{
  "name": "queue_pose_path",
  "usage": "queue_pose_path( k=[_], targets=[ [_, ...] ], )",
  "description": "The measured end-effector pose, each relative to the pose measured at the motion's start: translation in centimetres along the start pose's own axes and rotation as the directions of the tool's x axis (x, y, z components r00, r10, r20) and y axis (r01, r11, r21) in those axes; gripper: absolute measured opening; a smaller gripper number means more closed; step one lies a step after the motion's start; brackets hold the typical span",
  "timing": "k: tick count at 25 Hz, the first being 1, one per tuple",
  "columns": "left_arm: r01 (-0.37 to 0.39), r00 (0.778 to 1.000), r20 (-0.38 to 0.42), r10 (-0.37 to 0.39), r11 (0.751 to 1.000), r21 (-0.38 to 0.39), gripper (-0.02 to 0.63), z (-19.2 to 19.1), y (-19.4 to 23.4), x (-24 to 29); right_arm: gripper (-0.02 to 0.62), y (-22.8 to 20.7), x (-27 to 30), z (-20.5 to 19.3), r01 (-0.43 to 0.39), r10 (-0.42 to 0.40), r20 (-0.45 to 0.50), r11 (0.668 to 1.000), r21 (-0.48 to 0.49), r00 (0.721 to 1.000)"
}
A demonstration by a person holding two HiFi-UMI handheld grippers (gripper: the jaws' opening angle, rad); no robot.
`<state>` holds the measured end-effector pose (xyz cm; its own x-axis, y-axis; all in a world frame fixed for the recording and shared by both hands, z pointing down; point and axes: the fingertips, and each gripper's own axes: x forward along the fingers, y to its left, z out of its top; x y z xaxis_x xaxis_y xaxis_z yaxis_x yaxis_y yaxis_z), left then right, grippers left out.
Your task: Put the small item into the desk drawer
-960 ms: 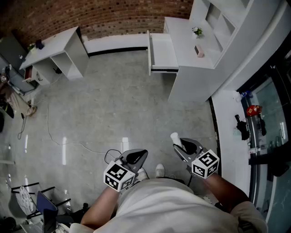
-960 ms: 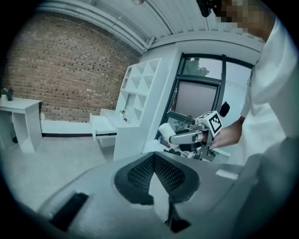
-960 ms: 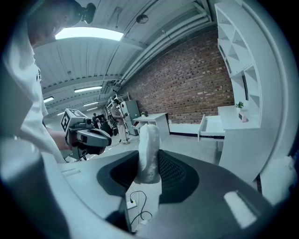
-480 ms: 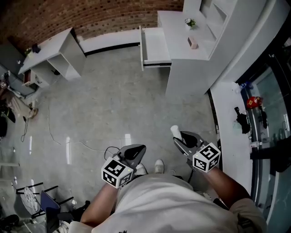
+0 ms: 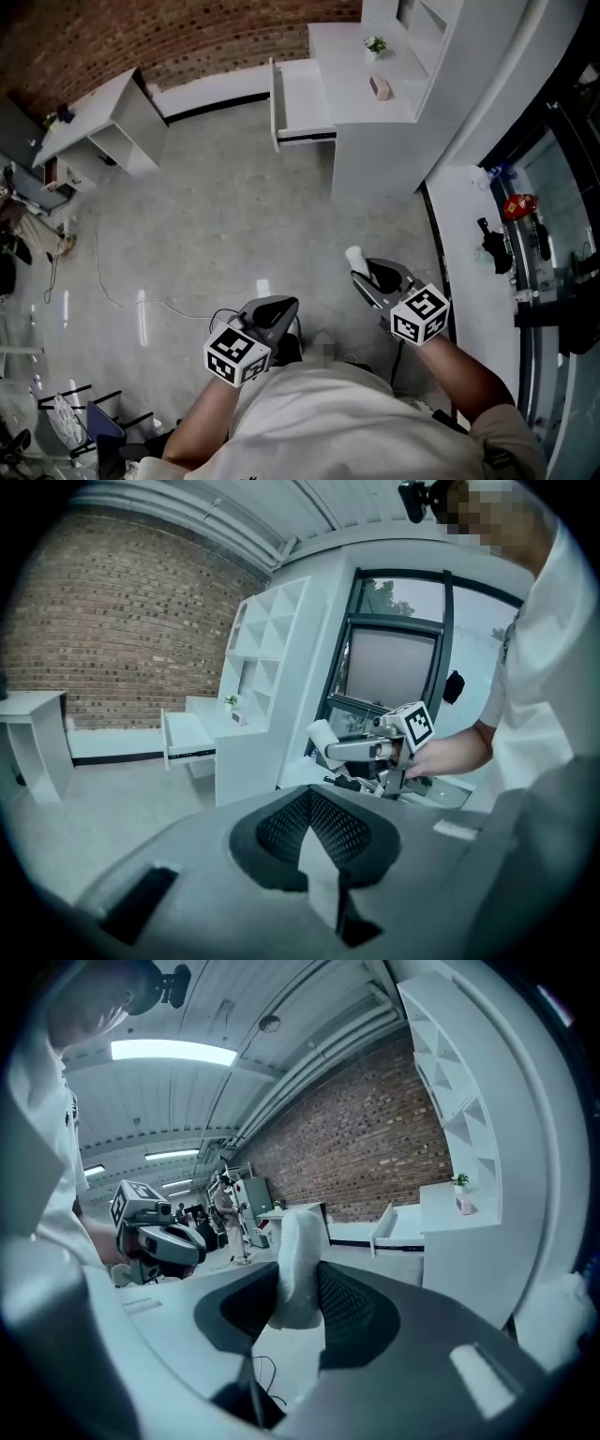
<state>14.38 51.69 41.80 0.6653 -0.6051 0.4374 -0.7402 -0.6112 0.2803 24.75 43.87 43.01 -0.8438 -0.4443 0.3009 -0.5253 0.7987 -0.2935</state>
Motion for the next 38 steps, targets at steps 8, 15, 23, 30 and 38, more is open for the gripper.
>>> queue_pose_path(
  k=[8, 15, 23, 30, 38],
  targets=[
    [0.071, 0.997, -0.012, -0.070, 0.997, 0.028, 0.006, 1.9, 2.6, 4.1, 0.137, -4.6, 2.0, 1.2, 0.087, -0.087, 0.017, 0.996, 0.017, 0.996],
    [0.108, 0.994, -0.017, -0.107, 0.992, 0.062, 0.006, 4.8, 9.3, 5.0, 0.137, -7.7, 7.1, 4.3, 0.142, -0.142, 0.004, 0.990, 0.000, 0.990],
    [0.127, 0.992, -0.025, -0.125, 0.988, 0.091, 0.006, 8.3, 19.6, 4.3, 0.137, -11.0, 15.2, 9.6, 0.207, -0.207, 0.005, 0.978, -0.017, 0.978],
    [0.179, 0.984, -0.020, -0.177, 0.980, 0.083, 0.006, 9.7, 25.8, 3.3, 0.137, -12.3, 21.5, 13.1, 0.242, -0.243, -0.005, 0.970, -0.030, 0.970],
    [0.189, 0.982, -0.019, -0.189, 0.980, 0.061, 0.006, 10.7, 30.2, 3.8, 0.137, -15.1, 25.2, 16.6, 0.278, -0.277, 0.021, 0.960, -0.023, 0.961]
  ],
)
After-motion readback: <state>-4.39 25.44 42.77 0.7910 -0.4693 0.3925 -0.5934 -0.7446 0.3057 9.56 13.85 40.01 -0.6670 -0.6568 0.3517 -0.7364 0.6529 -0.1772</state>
